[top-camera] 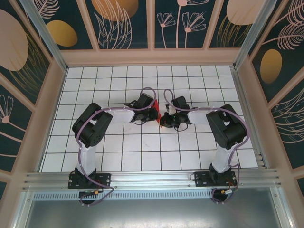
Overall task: Fold a paper plane with a square sheet of paper (pick it up from the middle)
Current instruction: Fold the wing for the fifth time at the center of the table.
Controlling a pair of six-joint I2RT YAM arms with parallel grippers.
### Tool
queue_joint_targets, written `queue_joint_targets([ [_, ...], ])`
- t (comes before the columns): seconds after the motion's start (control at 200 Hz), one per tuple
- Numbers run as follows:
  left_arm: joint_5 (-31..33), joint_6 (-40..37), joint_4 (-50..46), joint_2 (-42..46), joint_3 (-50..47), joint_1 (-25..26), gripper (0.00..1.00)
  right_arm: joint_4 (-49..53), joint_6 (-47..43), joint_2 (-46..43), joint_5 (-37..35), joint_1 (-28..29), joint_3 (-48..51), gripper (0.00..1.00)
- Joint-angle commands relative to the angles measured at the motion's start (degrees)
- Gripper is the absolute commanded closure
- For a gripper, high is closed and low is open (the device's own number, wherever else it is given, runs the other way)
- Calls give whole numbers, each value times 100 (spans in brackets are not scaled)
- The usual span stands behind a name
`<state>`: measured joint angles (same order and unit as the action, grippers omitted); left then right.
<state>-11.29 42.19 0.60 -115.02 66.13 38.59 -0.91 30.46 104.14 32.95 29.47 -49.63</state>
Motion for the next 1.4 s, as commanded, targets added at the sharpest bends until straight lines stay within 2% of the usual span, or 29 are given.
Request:
queue_joint_targets([
  [0.0, 549, -46, -518, -171, -66, -63, 82, 287, -125, 155, -290, 23, 126, 99],
  [0.205, 540, -187, -441, -172, 230, -229, 78, 511, -283, 194, -412, -12, 378, 100],
  [0.58, 272, -364, -199, -505, 587, -678, 78, 615, -356, 301, -425, -12, 456, 100],
  [0.956, 432, -528, -253, -630, 819, -1111, 78, 612, -357, 322, -428, -12, 515, 100],
  [1.396, 836, -664, -519, -899, 1394, -1178, 78, 608, -348, 323, -416, -12, 490, 100],
])
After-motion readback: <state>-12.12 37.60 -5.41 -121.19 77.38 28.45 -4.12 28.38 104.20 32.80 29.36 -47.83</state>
